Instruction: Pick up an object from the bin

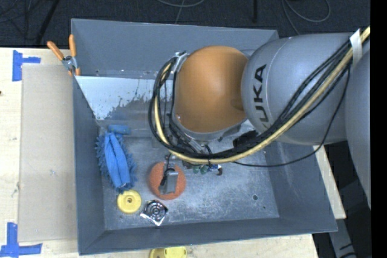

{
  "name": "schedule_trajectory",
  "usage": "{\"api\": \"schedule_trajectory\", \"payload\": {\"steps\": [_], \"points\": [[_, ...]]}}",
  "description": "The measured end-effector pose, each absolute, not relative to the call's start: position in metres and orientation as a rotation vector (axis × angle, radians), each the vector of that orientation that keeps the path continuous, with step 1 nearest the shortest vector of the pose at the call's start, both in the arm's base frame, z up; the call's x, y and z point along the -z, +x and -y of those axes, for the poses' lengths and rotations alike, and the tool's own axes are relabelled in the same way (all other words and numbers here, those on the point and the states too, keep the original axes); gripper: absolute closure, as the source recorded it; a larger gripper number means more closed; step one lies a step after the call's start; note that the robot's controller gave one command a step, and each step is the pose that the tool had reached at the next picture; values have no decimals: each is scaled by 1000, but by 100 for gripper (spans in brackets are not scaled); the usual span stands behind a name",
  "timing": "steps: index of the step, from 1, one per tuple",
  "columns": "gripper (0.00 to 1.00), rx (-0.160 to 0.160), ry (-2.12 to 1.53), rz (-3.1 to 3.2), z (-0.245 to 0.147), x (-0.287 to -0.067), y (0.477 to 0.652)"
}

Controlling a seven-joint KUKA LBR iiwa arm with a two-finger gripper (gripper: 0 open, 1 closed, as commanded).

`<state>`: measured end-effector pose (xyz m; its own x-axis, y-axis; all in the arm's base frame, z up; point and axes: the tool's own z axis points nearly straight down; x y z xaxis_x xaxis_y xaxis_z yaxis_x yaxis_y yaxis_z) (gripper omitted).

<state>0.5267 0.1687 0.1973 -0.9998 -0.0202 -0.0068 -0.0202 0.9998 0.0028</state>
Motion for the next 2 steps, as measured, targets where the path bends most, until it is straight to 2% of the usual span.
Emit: {"api": "schedule_trajectory", "payload": {"steps": [1, 2], "points": [[0, 0, -141, -3138, -138, -134, 520], [0, 2, -155, -3143, -132, -123, 519]]}}
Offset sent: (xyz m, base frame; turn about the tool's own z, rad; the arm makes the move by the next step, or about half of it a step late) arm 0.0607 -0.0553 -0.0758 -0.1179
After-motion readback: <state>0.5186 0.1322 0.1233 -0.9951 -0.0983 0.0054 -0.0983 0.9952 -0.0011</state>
